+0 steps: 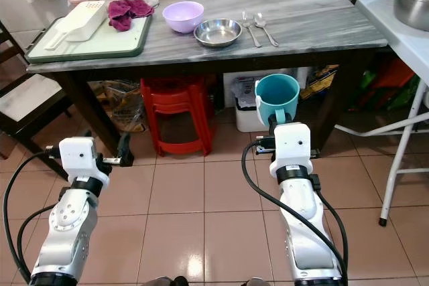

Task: Setting the table

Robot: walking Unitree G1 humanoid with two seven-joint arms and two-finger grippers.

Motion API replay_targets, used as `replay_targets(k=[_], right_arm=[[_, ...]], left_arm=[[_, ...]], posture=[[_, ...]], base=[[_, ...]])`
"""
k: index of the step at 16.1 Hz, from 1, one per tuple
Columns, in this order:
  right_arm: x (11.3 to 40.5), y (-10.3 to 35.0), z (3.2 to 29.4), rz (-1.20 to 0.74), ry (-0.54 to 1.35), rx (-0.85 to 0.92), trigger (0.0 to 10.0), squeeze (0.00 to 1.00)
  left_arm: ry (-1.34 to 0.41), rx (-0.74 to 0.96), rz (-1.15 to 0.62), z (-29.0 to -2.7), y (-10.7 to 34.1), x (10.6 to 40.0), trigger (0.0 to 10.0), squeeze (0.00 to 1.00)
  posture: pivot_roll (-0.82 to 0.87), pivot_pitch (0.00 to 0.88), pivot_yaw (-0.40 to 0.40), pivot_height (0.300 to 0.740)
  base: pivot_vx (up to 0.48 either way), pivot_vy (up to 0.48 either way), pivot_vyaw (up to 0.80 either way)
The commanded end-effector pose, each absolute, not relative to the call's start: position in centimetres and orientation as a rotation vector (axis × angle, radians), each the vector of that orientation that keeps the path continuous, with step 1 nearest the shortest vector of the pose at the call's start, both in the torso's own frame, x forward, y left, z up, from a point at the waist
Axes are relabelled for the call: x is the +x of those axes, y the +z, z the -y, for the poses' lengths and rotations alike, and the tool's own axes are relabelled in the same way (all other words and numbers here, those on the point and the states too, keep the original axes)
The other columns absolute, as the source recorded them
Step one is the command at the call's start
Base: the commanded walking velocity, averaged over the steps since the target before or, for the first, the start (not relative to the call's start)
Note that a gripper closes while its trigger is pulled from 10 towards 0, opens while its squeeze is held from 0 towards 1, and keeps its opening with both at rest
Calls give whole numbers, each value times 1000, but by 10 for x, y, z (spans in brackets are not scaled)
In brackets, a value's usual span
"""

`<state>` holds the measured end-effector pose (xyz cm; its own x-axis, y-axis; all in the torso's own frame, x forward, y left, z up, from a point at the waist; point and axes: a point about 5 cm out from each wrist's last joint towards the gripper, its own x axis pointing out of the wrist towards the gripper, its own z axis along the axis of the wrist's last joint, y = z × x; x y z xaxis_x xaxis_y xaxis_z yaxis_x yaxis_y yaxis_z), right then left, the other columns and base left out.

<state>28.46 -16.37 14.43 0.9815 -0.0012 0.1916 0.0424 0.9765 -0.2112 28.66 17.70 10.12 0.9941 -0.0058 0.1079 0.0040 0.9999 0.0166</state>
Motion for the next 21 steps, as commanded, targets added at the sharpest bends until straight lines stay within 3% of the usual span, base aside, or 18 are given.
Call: replay_targets(k=[1, 7, 17, 21], right_arm=[[284, 154, 159, 233, -7, -212, 10000, 0], [282, 154, 159, 235, -17, -199, 10000, 0], [284, 153, 159, 222, -33, -182, 10000, 0], [285, 154, 159, 221, -39, -176, 10000, 0]], left_arm=[[-48, -4, 108, -173, 102, 283, 10000, 0], [-208, -59, 123, -151, 105, 277, 10000, 0], [-261, -76, 118, -146, 108, 276, 10000, 0], [-275, -84, 115, -144, 108, 276, 10000, 0]], posture=[[-111, 102, 87, 740], [-116, 107, 96, 740], [-115, 110, 103, 740], [-117, 111, 106, 740]], base=[[0, 0, 731], [43, 0, 0], [364, 0, 0], [406, 0, -531]])
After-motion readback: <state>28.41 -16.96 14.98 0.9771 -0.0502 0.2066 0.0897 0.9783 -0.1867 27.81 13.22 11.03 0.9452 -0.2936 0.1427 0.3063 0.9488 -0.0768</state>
